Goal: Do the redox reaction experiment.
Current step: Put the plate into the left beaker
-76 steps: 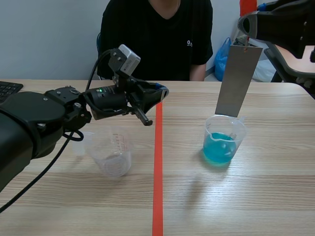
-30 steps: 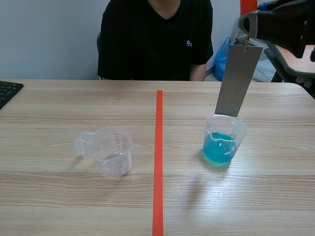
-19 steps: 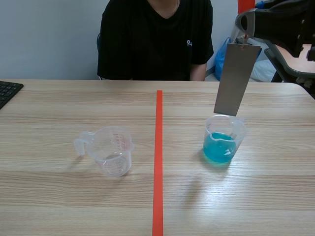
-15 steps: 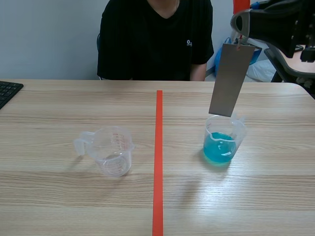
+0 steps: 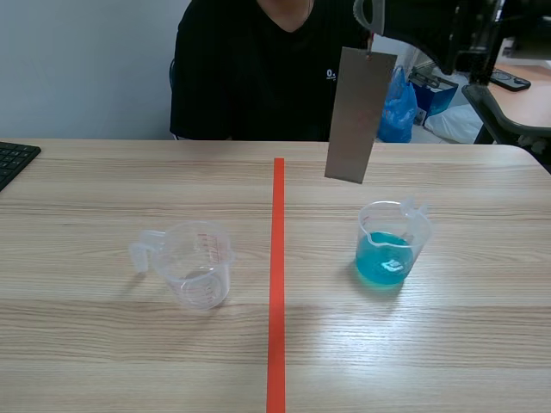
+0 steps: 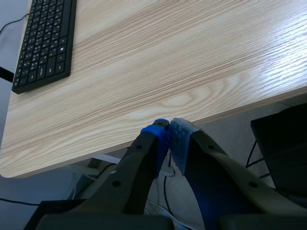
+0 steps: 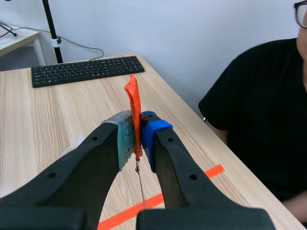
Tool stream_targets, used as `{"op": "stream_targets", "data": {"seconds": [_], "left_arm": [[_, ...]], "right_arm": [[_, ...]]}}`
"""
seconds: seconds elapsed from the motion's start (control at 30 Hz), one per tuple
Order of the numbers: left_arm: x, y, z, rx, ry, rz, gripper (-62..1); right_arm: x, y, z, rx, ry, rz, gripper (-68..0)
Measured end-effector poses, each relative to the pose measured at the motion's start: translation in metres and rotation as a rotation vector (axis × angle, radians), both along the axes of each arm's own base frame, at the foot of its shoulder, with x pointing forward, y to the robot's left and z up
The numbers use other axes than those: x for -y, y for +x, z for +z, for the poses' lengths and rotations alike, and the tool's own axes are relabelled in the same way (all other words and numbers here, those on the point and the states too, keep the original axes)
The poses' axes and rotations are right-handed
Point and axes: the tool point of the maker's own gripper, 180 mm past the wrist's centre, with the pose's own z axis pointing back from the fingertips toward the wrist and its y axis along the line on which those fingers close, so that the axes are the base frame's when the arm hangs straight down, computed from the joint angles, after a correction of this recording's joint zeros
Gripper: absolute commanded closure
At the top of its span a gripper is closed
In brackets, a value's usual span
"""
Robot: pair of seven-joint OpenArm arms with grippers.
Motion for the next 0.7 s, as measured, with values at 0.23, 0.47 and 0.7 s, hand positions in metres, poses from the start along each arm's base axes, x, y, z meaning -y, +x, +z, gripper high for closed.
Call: {"op": "stream_targets", "data": {"seconds": [0.23, 0.47, 0.7], "left_arm": [[0.001, -0.001, 0.0, 0.0, -0.002, 0.003, -4.2], [0.004, -0.004, -0.003, -0.002, -0.015, 0.018, -4.2], [0.004, -0.004, -0.002, -0.001, -0.015, 0.018, -4.2]], "right_arm": [[-0.03, 0.003, 0.002, -0.017, 0.046, 0.027, -1.3], [-0.066, -0.001, -0.003, -0.033, 0.068, 0.067, -1.3], [-0.117, -0.021, -0.016, -0.046, 0.049, 0.162, -1.3]]}}
